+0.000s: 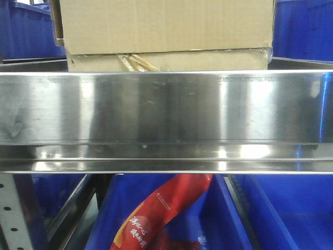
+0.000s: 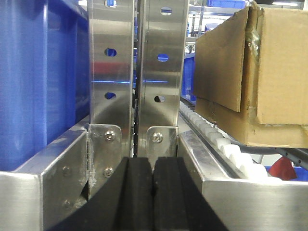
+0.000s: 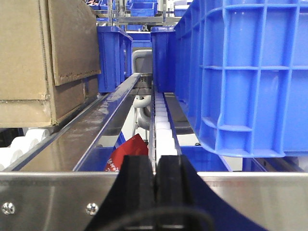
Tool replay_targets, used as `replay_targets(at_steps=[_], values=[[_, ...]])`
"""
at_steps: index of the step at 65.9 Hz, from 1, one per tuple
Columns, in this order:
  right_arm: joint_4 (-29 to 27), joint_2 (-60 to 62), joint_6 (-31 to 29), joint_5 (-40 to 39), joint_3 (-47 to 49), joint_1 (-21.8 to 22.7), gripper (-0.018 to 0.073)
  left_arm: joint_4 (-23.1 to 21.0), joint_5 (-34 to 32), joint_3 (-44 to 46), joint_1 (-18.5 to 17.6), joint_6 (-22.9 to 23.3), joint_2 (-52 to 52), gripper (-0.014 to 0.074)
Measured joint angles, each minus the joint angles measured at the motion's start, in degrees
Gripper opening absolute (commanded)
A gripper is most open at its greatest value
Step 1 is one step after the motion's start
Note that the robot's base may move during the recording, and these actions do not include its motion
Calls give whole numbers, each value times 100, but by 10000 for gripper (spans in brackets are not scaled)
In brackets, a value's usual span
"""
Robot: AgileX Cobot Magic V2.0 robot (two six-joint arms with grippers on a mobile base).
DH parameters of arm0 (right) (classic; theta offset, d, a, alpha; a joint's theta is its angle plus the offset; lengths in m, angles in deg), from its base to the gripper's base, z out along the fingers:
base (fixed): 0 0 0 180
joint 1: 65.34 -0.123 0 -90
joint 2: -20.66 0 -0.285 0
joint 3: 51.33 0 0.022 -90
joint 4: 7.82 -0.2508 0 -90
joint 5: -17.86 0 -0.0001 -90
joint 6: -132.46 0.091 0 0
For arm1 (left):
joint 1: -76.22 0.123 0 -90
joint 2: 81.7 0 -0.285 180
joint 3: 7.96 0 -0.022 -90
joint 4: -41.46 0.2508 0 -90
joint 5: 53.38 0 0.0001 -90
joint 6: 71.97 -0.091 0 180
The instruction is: Stack two boxes on right shelf middle
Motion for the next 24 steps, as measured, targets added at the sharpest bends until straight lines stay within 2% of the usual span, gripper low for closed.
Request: replay_targets(at_steps=[24], values=[[0, 0, 0, 0, 0, 0, -162, 0, 0, 0, 0, 0, 0, -111]])
